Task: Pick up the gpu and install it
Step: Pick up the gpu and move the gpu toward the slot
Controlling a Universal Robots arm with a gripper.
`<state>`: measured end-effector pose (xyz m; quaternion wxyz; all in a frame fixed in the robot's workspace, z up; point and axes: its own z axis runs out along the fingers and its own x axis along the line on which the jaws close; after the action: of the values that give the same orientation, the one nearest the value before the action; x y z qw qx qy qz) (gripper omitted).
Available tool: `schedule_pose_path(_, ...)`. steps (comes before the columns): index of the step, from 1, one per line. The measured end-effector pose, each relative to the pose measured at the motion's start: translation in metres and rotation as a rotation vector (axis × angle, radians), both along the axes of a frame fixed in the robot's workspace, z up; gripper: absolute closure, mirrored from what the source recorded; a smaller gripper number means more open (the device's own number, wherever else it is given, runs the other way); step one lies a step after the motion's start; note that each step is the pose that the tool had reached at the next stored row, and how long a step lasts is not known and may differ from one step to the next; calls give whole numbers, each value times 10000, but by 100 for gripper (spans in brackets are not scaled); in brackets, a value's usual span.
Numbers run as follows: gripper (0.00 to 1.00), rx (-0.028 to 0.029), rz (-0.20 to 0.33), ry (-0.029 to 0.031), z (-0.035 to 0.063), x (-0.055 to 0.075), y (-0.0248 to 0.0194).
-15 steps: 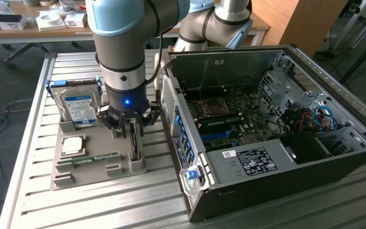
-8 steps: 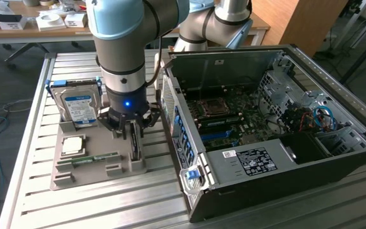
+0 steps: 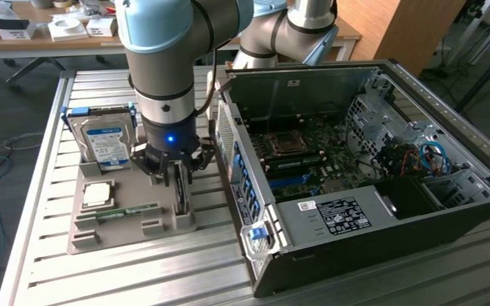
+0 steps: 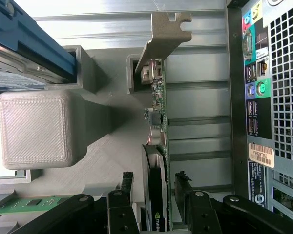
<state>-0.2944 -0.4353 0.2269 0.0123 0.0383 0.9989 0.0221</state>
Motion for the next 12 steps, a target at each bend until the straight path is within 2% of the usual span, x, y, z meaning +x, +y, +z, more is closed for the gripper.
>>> schedule_pose_path(6, 54, 0, 0, 0, 0, 0, 0)
schedule_pose_path(7, 61, 0, 0, 0, 0, 0, 0)
schedule_pose_path(12, 61, 0, 0, 0, 0, 0, 0)
